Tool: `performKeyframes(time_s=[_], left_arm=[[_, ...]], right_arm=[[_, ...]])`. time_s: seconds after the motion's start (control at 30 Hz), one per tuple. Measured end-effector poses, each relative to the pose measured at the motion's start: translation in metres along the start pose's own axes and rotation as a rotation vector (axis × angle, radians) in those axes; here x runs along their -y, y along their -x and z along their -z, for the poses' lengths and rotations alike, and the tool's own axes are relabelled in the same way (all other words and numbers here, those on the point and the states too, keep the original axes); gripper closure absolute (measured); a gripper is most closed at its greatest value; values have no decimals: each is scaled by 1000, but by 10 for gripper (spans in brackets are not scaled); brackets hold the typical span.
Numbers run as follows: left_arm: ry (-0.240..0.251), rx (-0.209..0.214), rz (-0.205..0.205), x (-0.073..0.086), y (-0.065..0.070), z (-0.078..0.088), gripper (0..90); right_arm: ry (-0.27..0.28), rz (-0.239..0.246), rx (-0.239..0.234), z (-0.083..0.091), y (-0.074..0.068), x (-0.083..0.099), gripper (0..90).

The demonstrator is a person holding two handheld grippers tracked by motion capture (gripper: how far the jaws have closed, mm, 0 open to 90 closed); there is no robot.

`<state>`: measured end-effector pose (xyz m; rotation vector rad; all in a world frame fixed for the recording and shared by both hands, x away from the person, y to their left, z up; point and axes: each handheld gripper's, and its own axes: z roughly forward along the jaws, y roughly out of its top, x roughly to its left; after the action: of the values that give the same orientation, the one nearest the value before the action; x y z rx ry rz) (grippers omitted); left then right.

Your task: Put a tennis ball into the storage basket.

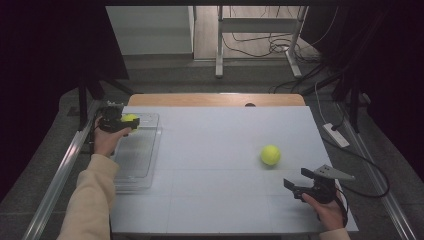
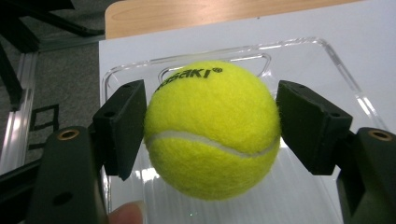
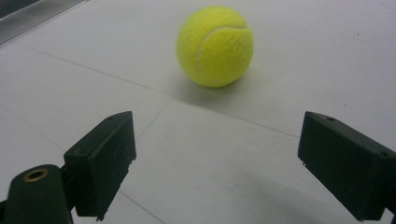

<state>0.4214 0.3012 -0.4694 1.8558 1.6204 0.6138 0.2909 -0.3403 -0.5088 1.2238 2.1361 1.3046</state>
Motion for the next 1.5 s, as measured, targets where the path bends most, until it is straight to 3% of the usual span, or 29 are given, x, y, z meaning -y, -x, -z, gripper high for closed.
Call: performKeyframes(time_s=[0.73, 0.8, 0.9, 1.5], left_arm=[[6, -13, 22, 1, -3, -1, 269], [34, 6, 38, 1, -3, 1, 251], [58, 21, 57, -1, -4, 6, 147], [144, 168, 44, 5, 13, 34, 131]], right_arm=[[0, 1, -3, 0, -1, 0, 111], [0, 1, -3, 0, -1, 0, 111], [0, -1, -2, 0, -1, 0, 111], [1, 2, -2, 0, -1, 0, 110]])
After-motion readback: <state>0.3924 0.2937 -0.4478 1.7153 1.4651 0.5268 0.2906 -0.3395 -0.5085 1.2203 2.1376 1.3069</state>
